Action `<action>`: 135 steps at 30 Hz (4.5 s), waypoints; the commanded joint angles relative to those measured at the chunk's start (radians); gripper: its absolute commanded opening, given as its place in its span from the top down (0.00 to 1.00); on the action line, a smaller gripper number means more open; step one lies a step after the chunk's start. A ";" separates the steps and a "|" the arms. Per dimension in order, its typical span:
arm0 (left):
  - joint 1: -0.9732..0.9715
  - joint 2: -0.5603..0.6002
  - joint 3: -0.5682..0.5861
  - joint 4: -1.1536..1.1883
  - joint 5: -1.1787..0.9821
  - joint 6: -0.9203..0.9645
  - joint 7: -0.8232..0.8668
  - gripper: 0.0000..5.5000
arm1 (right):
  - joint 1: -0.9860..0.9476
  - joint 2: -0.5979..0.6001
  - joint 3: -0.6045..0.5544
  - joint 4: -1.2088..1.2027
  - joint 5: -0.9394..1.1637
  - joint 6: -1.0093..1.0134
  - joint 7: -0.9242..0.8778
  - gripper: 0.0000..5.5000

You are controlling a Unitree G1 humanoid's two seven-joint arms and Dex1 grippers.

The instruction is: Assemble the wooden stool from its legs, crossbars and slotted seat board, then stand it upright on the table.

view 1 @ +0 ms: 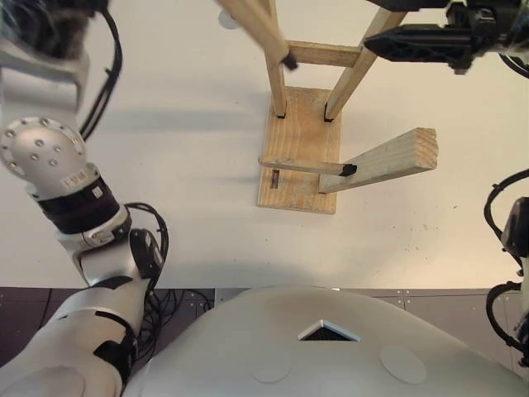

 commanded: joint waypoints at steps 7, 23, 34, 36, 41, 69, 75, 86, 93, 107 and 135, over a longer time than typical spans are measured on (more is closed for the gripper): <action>0.139 -0.030 -0.052 0.070 0.149 -0.076 -0.049 0.63 | 0.200 -0.125 -0.208 -0.239 0.309 0.242 0.017 0.37; 0.252 -0.042 -0.079 -0.041 0.081 -0.022 -0.069 0.63 | 0.437 -0.119 -0.098 -0.373 0.097 -0.018 -0.083 0.50; 0.407 0.018 -0.188 -0.021 0.218 -0.034 -0.163 0.63 | 0.388 -0.153 0.009 -0.213 -0.050 -0.199 -0.032 0.62; 0.417 0.061 -0.208 -0.012 0.253 -0.033 -0.192 0.63 | 0.384 -0.151 0.020 -0.201 -0.060 -0.211 -0.024 0.62; 0.405 0.212 -0.186 -0.032 0.239 0.036 -0.282 0.63 | 0.389 -0.145 0.036 -0.193 -0.065 -0.235 -0.019 0.62; 0.012 0.732 -0.353 0.172 0.539 0.024 -0.792 0.63 | 0.465 -0.116 0.070 -0.275 -0.035 -0.259 -0.066 0.62; -0.182 0.693 -0.448 0.157 0.564 0.118 -0.817 0.63 | 0.494 -0.102 0.076 -0.324 -0.018 -0.254 -0.099 0.62; -0.345 0.703 -0.535 0.087 0.582 0.277 -0.842 0.63 | 0.518 -0.080 0.092 -0.353 -0.003 -0.262 -0.143 0.62; -0.424 0.768 -0.598 0.090 0.647 0.284 -0.899 0.63 | 0.533 -0.071 0.090 -0.366 -0.004 -0.263 -0.156 0.62; -0.394 0.749 -0.646 0.109 0.703 0.222 -0.895 0.63 | 0.528 -0.064 0.103 -0.363 -0.009 -0.270 -0.160 0.62; -0.380 0.766 -0.661 -0.070 0.672 0.365 -0.838 0.63 | 0.525 -0.076 0.129 -0.358 -0.012 -0.293 -0.148 0.62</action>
